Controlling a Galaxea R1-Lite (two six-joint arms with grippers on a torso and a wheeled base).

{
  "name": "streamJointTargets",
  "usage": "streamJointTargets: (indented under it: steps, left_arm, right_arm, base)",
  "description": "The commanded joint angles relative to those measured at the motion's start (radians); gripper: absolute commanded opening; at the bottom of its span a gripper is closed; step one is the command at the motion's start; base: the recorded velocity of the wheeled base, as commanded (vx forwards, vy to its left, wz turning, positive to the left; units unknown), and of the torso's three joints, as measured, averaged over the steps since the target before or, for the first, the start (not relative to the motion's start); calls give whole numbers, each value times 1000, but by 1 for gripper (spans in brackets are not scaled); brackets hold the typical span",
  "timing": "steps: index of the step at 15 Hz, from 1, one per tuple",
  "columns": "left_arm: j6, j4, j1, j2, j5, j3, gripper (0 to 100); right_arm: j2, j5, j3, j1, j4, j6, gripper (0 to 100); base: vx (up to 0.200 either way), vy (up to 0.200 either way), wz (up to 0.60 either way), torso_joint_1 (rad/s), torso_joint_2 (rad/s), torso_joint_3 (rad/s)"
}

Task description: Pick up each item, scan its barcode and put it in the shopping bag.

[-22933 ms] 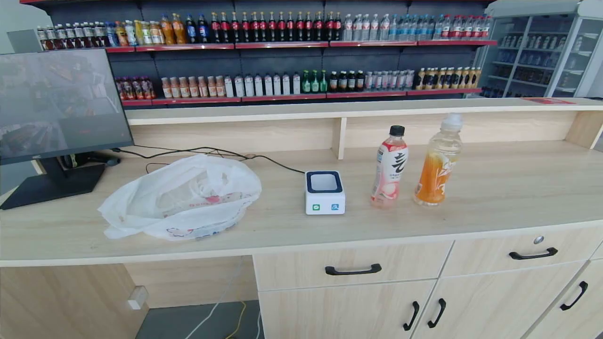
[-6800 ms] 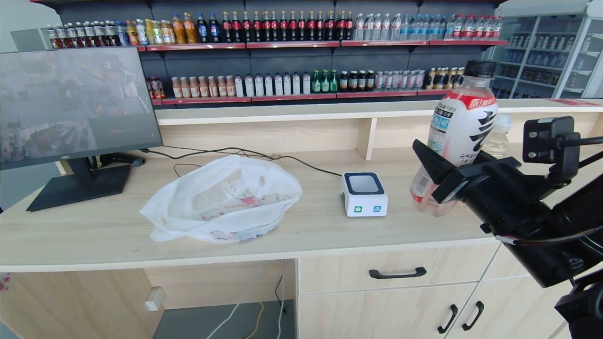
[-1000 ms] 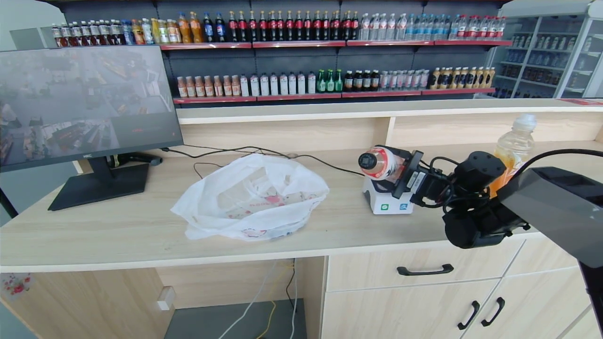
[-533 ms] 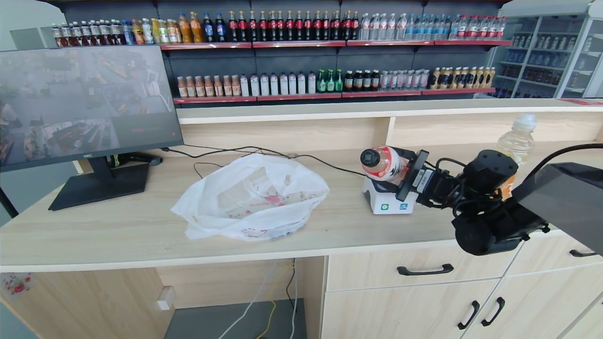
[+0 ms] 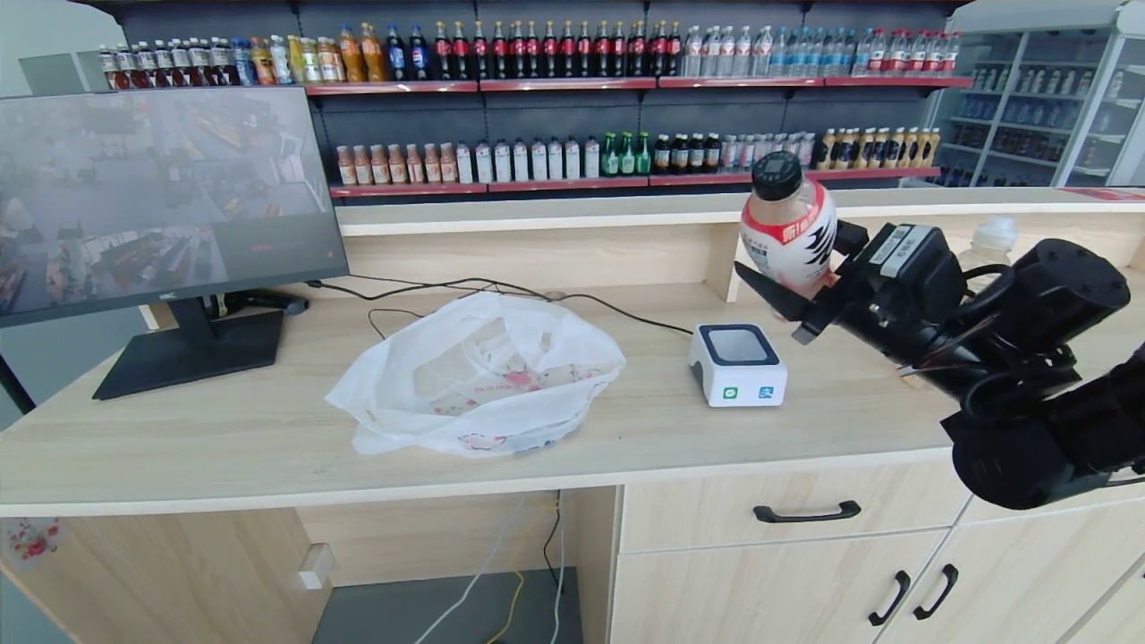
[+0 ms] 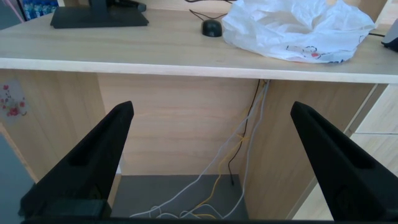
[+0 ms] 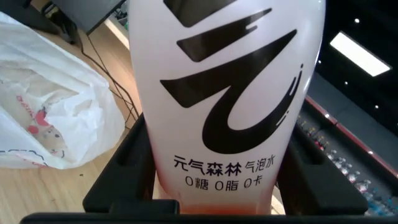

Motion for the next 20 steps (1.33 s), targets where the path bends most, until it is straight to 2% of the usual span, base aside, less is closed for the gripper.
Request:
streamJointTargets:
  steps: [1, 3, 6, 7, 9, 10, 13, 14, 20]
  left_arm:
    - [0, 0, 0, 0, 0, 0, 100]
    - [0, 0, 0, 0, 0, 0, 100]
    - [0, 0, 0, 0, 0, 0, 100]
    - [0, 0, 0, 0, 0, 0, 100]
    - [0, 0, 0, 0, 0, 0, 100]
    - [0, 0, 0, 0, 0, 0, 100]
    - [0, 0, 0, 0, 0, 0, 100]
    - [0, 0, 0, 0, 0, 0, 100]
    - [0, 0, 0, 0, 0, 0, 100]
  right_arm:
    - [-106, -67, 46, 34, -2, 51, 0]
    - [-119, -158, 55, 57, -2, 149, 0]
    - [-178, -285, 150, 89, -2, 311, 0]
    - [-178, -285, 150, 89, -2, 311, 0]
    - [-188, -323, 185, 164, -2, 423, 0]
    - [-198, -376, 245, 183, -2, 459, 0]
    - [-216, -468, 288, 181, -2, 535, 0]
    - [-227, -535, 304, 180, -2, 564, 0]
    - [-256, -551, 333, 149, -2, 581, 0]
  base:
    - [0, 0, 0, 0, 0, 0]
    - [0, 0, 0, 0, 0, 0]
    - [0, 0, 0, 0, 0, 0]
    - [0, 0, 0, 0, 0, 0]
    - [0, 0, 0, 0, 0, 0]
    - [0, 0, 0, 0, 0, 0]
    - [0, 0, 0, 0, 0, 0]
    - [0, 0, 0, 0, 0, 0]
    - [0, 0, 0, 0, 0, 0]
